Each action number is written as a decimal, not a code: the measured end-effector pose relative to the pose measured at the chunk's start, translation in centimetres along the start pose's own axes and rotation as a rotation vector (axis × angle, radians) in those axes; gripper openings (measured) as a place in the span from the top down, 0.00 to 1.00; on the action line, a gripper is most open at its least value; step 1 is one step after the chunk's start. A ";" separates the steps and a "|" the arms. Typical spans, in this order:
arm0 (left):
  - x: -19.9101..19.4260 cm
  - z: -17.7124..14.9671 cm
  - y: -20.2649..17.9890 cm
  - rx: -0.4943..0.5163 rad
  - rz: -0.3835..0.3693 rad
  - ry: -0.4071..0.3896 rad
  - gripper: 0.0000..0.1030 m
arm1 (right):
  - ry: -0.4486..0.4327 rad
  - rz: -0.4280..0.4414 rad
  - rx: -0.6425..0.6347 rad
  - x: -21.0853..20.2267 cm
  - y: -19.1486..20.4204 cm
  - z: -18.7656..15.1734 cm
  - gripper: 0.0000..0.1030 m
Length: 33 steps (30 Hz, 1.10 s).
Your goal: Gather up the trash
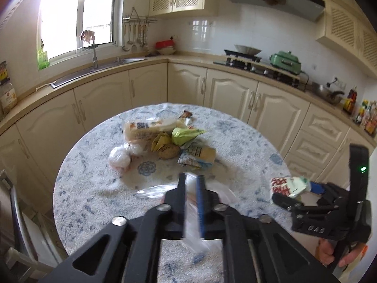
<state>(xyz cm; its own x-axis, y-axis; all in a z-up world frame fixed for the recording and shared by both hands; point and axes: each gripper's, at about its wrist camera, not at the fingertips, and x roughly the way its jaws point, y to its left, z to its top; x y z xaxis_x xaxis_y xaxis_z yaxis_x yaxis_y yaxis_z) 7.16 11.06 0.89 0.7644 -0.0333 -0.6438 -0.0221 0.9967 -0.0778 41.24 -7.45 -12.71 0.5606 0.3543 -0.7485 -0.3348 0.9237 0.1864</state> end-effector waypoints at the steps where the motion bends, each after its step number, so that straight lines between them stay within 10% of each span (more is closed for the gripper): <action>1: 0.4 -0.3 0.0 -0.003 0.014 0.020 0.46 | 0.001 0.003 0.002 0.0 -0.1 -0.1 0.15; 2: 0.9 -0.6 0.1 -0.014 0.024 0.033 0.11 | 0.003 0.004 0.005 0.0 -0.2 -0.1 0.15; 3: 1.2 -0.7 0.0 -0.030 0.025 0.033 0.00 | 0.004 0.005 0.007 0.0 -0.3 -0.2 0.15; 15: 9.6 -1.9 -0.3 -0.198 -0.022 0.281 0.01 | 0.049 -0.001 0.012 1.5 -0.6 -1.0 0.15; 18: 11.6 -1.6 -0.8 -0.183 -0.035 0.278 0.15 | 0.055 -0.011 0.015 1.9 -0.8 -1.0 0.15; 19: 11.8 -1.3 -1.1 -0.160 -0.055 0.269 0.47 | 0.058 -0.014 0.017 2.0 -0.9 -1.0 0.15; 20: 12.0 -1.3 -1.2 -0.157 -0.074 0.278 0.57 | 0.059 -0.016 0.018 2.0 -1.0 -0.9 0.15; 33: 11.3 -0.3 -6.5 -0.014 -0.106 0.214 0.64 | 0.023 -0.057 0.077 0.3 -3.6 -1.1 0.15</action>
<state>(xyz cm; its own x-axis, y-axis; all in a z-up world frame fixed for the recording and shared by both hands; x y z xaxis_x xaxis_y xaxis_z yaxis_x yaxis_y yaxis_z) 15.76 4.21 -6.14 0.6088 -0.1543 -0.7781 0.0409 0.9857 -0.1635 41.79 -10.81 -14.29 0.5594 0.2977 -0.7735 -0.2428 0.9512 0.1905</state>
